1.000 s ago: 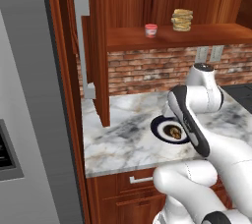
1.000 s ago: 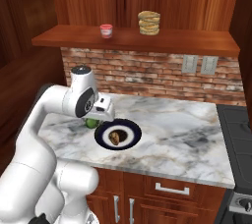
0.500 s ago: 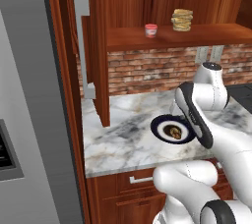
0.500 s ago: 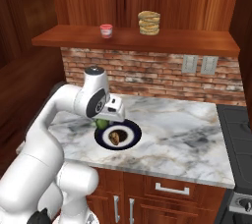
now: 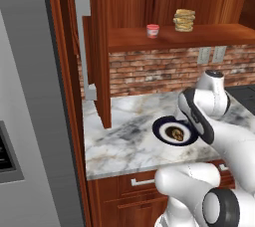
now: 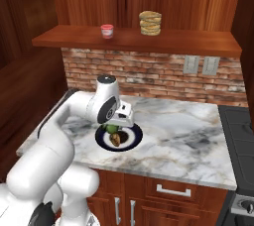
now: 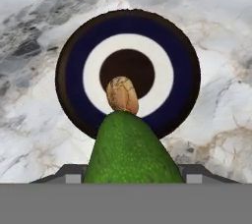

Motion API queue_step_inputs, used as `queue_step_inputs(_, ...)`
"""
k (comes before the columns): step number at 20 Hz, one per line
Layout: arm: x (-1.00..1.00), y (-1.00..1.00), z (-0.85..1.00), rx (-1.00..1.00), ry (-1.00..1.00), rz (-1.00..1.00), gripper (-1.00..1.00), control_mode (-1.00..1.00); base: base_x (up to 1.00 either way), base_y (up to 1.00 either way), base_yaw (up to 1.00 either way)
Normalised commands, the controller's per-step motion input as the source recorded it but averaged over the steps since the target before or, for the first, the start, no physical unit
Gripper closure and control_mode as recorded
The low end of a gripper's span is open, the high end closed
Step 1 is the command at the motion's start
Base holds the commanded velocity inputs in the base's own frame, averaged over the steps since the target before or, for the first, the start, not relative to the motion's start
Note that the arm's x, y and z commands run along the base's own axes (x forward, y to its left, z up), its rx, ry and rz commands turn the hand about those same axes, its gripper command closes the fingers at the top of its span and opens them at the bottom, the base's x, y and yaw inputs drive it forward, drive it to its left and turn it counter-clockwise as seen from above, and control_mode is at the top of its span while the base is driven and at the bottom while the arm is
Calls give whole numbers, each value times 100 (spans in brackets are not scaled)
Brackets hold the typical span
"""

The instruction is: Pick the avocado and bread from the counter and place them on the plate. Then pick the jam from the cabinet and place it next to the plate. Lastly close the cabinet door.

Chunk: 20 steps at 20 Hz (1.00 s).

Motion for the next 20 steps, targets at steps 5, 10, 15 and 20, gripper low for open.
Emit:
queue_step_inputs(5, 35, -16, -38, 0, 4, 1, 100, -100, 0, 0, 0)
queue_step_inputs(10, 40, -1, -27, 0, 7, 0, 100, -100, 0, 0, 0)
queue_step_inputs(15, 46, -6, -17, 0, 8, 2, 100, -100, 0, 0, 0)
queue_step_inputs(20, 25, -40, -13, 0, 7, 15, 100, -100, 0, 0, 0)
